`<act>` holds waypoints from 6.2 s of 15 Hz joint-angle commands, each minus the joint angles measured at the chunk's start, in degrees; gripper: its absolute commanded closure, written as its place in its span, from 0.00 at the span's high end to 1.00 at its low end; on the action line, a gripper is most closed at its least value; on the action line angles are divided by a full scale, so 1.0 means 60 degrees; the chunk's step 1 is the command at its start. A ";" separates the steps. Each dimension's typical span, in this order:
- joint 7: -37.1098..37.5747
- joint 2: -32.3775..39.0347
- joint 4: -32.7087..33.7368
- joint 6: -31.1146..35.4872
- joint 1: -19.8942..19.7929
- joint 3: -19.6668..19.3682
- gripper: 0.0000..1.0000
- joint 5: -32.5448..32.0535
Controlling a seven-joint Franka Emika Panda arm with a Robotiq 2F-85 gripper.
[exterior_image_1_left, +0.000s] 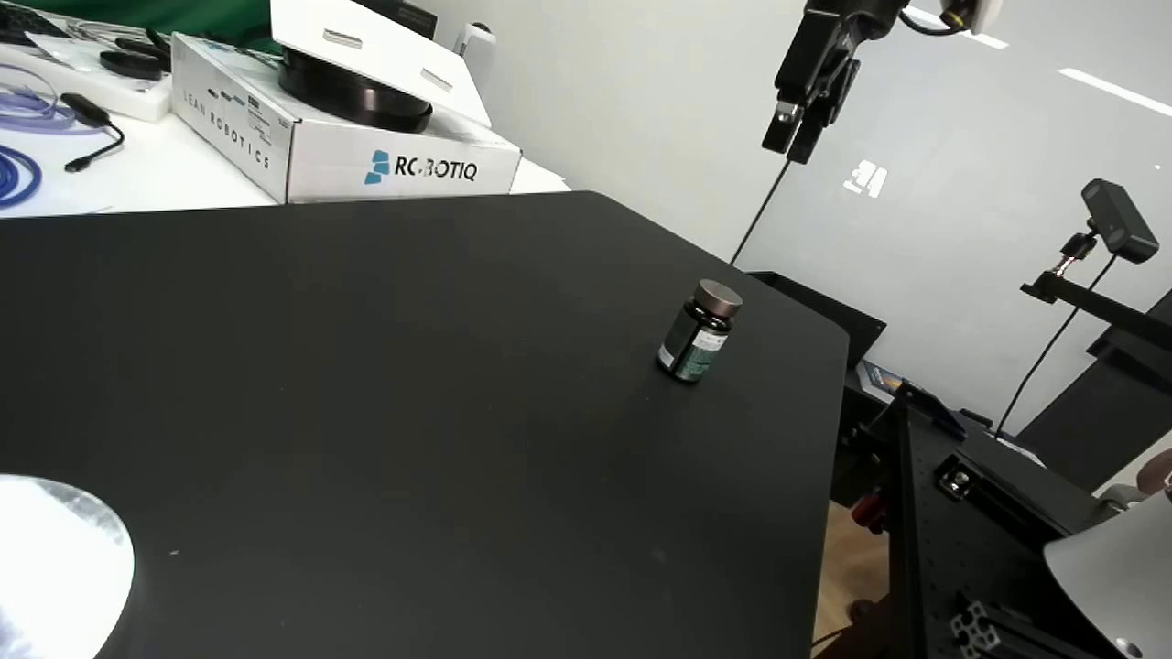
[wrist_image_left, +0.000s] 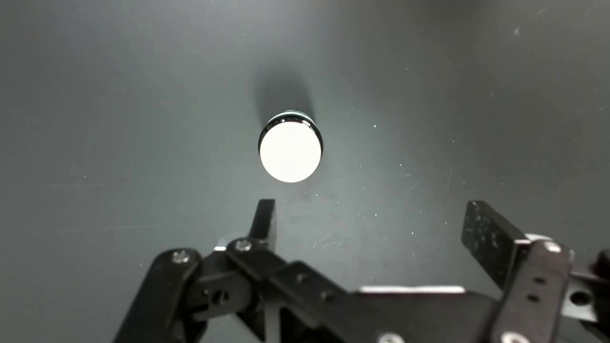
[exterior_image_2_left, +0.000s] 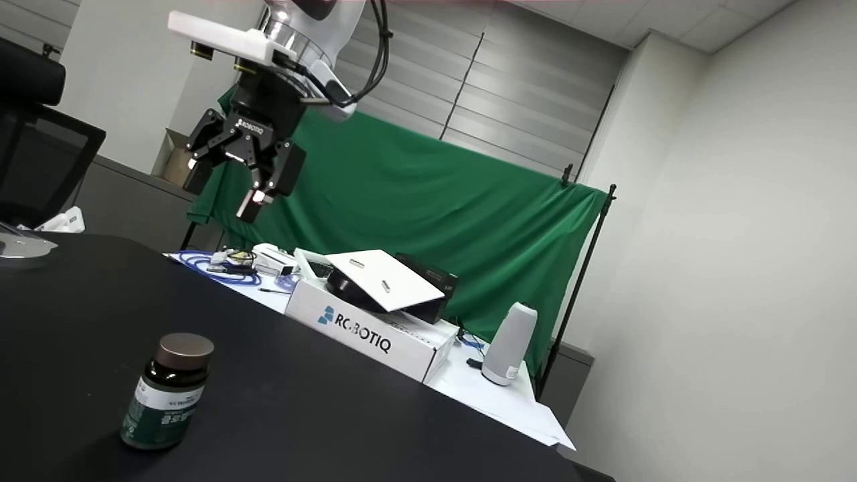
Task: Move the bottle forward
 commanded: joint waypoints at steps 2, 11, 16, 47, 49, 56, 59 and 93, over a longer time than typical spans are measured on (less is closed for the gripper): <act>0.0163 0.0309 0.0017 0.0311 0.0040 -0.0071 1.00 0.0008; 0.0516 0.1848 -0.0341 0.2272 -0.0065 -0.0202 1.00 -0.0131; 0.0257 0.2279 -0.0414 0.2102 -0.0061 -0.0262 1.00 0.0016; 0.1277 0.3241 -0.0911 0.4464 0.0274 -0.0532 1.00 -0.0846; 0.1516 0.3134 -0.0927 0.4325 0.0318 -0.0632 1.00 -0.1134; 0.2102 0.3165 -0.0883 0.3906 0.0406 -0.0760 1.00 -0.1737; 0.2072 0.3287 -0.0861 0.3972 0.0409 -0.0719 0.75 -0.1679; 0.0974 0.2606 0.0063 0.3467 0.0233 -0.0381 0.36 -0.0828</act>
